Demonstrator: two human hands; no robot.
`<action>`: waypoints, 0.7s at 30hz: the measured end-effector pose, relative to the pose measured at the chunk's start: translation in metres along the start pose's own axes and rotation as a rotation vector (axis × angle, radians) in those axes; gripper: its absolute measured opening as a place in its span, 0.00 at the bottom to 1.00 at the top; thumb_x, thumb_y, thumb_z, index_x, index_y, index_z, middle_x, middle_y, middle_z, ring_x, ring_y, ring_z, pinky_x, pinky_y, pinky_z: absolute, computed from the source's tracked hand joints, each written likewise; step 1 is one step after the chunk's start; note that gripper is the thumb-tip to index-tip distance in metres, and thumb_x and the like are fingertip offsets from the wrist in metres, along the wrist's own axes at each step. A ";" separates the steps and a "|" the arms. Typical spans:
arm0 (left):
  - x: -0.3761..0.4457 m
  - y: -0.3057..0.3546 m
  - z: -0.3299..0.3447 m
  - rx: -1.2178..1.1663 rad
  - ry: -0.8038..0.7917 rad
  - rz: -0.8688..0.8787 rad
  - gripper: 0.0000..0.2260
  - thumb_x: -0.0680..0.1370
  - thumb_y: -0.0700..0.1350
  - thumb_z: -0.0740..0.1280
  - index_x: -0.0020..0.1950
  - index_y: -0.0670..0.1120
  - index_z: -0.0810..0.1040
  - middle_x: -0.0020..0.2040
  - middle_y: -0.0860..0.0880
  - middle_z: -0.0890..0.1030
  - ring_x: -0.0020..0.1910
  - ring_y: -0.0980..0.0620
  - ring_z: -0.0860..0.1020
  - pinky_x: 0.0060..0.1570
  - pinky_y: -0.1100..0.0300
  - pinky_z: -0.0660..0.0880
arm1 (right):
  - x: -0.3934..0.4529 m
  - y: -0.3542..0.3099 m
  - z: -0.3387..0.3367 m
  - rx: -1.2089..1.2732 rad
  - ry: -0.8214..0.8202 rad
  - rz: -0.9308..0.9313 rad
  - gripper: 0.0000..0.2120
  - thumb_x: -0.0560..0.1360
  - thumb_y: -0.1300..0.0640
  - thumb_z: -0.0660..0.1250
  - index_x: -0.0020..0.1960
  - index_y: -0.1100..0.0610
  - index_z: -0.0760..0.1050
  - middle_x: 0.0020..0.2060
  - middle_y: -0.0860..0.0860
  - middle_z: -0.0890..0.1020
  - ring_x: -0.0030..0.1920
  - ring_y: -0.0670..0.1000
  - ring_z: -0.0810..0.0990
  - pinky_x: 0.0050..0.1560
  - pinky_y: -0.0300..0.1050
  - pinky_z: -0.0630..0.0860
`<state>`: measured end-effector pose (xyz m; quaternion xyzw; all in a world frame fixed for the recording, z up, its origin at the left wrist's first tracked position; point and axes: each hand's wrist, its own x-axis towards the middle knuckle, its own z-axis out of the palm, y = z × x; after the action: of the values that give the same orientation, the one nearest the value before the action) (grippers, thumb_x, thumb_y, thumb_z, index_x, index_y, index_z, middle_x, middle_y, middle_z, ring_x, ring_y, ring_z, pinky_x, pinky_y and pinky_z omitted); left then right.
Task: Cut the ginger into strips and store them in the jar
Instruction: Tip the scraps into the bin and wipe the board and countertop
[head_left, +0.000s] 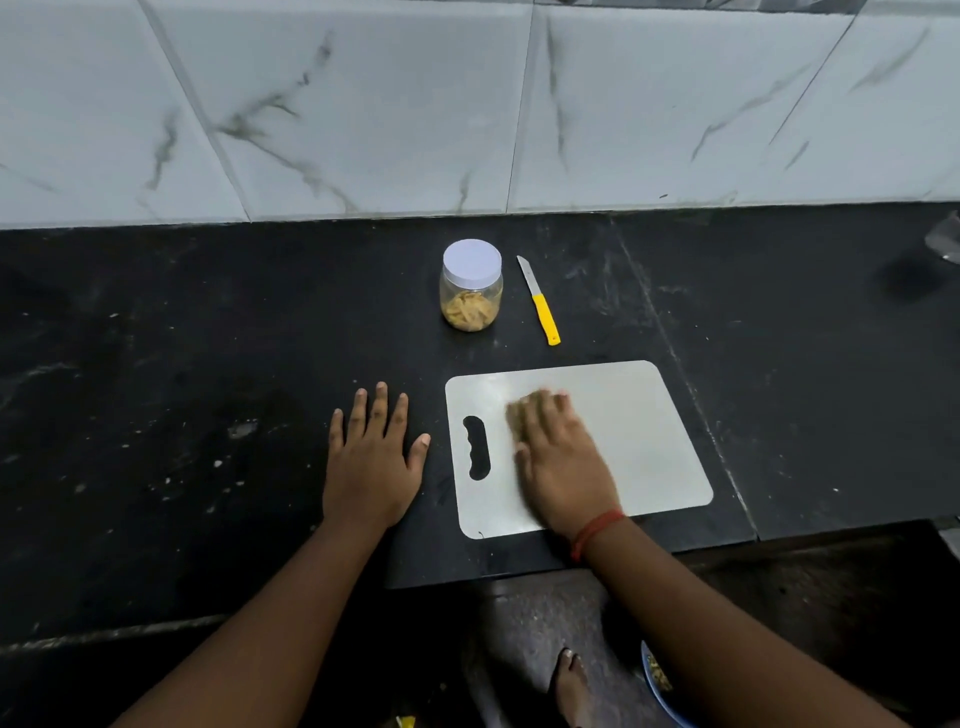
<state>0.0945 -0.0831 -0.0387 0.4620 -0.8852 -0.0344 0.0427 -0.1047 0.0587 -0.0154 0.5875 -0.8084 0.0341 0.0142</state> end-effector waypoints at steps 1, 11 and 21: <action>0.000 0.002 0.000 0.000 0.000 0.004 0.32 0.81 0.62 0.44 0.81 0.48 0.62 0.82 0.44 0.60 0.81 0.42 0.56 0.78 0.41 0.52 | -0.012 -0.005 0.001 -0.009 -0.006 -0.160 0.26 0.81 0.51 0.47 0.77 0.57 0.58 0.76 0.57 0.60 0.76 0.59 0.54 0.75 0.55 0.56; 0.001 0.003 -0.001 -0.022 -0.005 0.005 0.33 0.81 0.63 0.44 0.81 0.48 0.62 0.82 0.44 0.59 0.81 0.42 0.56 0.78 0.40 0.52 | -0.053 -0.056 -0.002 0.094 -0.037 -0.275 0.28 0.80 0.50 0.53 0.78 0.55 0.56 0.78 0.54 0.54 0.78 0.55 0.51 0.75 0.52 0.56; 0.000 0.003 -0.001 -0.033 -0.008 -0.002 0.33 0.81 0.63 0.42 0.82 0.49 0.60 0.82 0.45 0.57 0.82 0.43 0.53 0.79 0.42 0.49 | -0.060 -0.066 0.000 0.145 -0.008 -0.066 0.28 0.78 0.52 0.54 0.78 0.57 0.56 0.77 0.56 0.54 0.77 0.57 0.50 0.73 0.54 0.60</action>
<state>0.0925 -0.0814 -0.0371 0.4619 -0.8842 -0.0510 0.0467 -0.0237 0.0953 -0.0170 0.6135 -0.7840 0.0897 -0.0304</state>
